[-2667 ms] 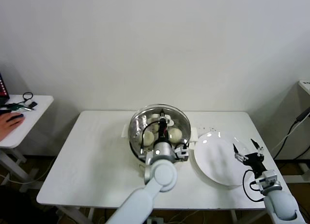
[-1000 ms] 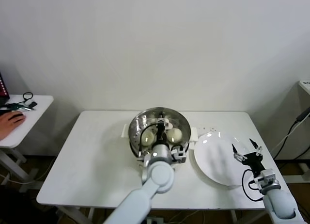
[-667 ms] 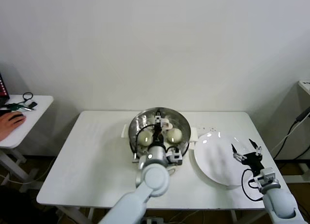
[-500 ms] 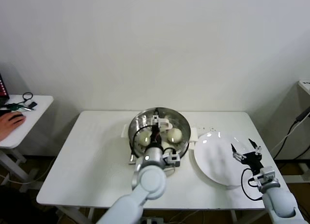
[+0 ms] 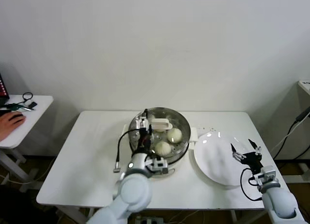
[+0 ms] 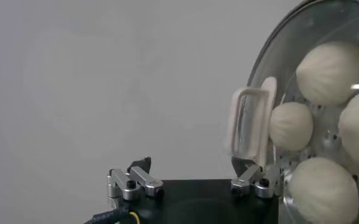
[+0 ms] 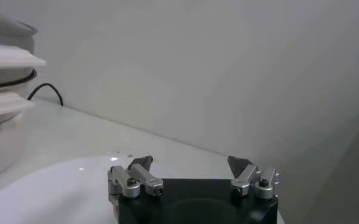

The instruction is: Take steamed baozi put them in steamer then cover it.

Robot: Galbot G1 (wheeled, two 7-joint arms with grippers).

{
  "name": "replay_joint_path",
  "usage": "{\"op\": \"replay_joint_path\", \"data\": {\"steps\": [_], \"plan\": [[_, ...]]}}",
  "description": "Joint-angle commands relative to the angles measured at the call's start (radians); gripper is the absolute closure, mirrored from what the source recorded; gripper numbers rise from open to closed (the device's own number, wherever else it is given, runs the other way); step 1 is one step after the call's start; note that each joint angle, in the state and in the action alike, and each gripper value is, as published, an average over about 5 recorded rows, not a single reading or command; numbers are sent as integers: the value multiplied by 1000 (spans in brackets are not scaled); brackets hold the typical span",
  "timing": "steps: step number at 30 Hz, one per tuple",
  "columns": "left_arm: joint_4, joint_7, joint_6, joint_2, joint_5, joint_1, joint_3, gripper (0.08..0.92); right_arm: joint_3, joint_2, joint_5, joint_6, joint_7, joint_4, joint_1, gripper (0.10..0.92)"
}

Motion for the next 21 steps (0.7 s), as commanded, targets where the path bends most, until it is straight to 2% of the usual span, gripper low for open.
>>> {"op": "replay_joint_path", "data": {"steps": [1, 4, 7, 12, 17, 21], "plan": [[-205, -238, 17, 152, -488, 135, -233, 177, 13, 23, 15, -11, -1, 25, -16, 203], [-209, -336, -71, 177, -714, 182, -358, 177, 18, 36, 15, -5, -4, 32, -24, 203], [-200, -405, -214, 184, -918, 251, -494, 177, 22, 48, 19, 0, -5, 42, -31, 203], [-140, -484, -464, 126, -1219, 397, -705, 177, 30, 68, 33, 3, -8, 74, -54, 203], [-84, -517, -639, 57, -1373, 539, -813, 177, 43, 89, 51, 6, -23, 114, -91, 203], [-29, -502, -740, 12, -1443, 587, -854, 177, 56, 109, 67, 8, -28, 139, -112, 203]]}}
